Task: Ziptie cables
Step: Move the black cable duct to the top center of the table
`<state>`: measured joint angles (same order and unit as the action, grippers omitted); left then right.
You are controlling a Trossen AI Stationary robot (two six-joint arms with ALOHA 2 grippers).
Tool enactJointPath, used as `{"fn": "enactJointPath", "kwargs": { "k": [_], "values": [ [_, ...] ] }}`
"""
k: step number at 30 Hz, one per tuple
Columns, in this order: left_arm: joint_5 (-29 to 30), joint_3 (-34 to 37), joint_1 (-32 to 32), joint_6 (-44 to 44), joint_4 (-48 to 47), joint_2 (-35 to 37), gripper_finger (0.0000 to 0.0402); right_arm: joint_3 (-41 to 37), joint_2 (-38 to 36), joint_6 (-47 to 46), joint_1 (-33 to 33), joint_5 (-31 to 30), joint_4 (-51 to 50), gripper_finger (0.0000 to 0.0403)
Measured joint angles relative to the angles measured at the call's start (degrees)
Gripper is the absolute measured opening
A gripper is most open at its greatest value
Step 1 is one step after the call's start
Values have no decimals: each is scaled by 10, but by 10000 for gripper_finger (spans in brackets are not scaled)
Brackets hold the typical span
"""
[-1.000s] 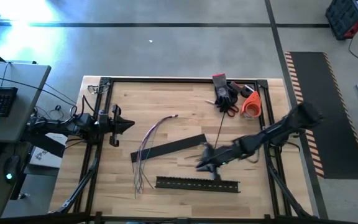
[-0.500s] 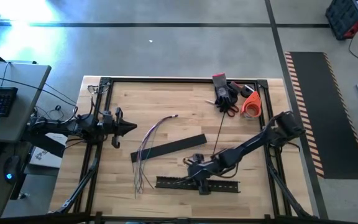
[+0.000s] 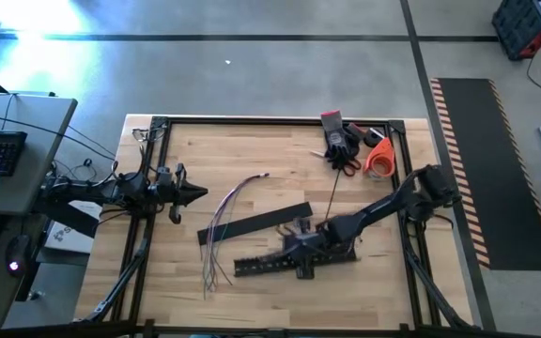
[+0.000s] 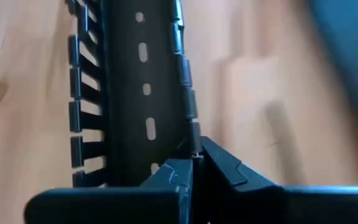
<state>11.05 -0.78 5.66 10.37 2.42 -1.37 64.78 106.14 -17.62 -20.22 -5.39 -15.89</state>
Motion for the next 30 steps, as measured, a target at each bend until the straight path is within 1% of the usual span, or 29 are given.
{"fn": "enactJointPath", "kwargs": {
  "k": [4,7,9,10,13,15,17,19,21,23,28,30],
  "values": [
    [0,0,0,-3,0,0,5,45,-37,64,51,-17,-36,1],
    [0,0,0,-14,-2,0,5,98,-52,142,109,-29,-56,0],
    [0,0,0,-16,-4,0,5,130,-49,202,157,-35,-73,0],
    [1,0,0,-21,-4,0,5,144,-45,232,183,-33,-76,0],
    [-2,0,0,-37,-6,0,5,183,-15,317,267,-4,-76,0],
    [-9,0,0,-45,-5,0,5,203,10,346,321,2,-72,0],
    [-16,0,0,-51,-6,0,5,215,37,369,370,20,-69,0],
    [-20,0,0,-55,-8,0,5,230,70,387,407,59,-48,0],
    [-19,0,0,-57,-8,0,5,255,104,400,430,96,-44,0],
    [-17,0,0,-65,-8,0,5,284,141,421,444,117,-46,0],
    [-15,0,0,-73,-7,0,5,364,231,462,455,121,-68,0],
    [-15,0,0,-76,-7,0,5,399,255,485,454,96,-86,0]
  ]
}}
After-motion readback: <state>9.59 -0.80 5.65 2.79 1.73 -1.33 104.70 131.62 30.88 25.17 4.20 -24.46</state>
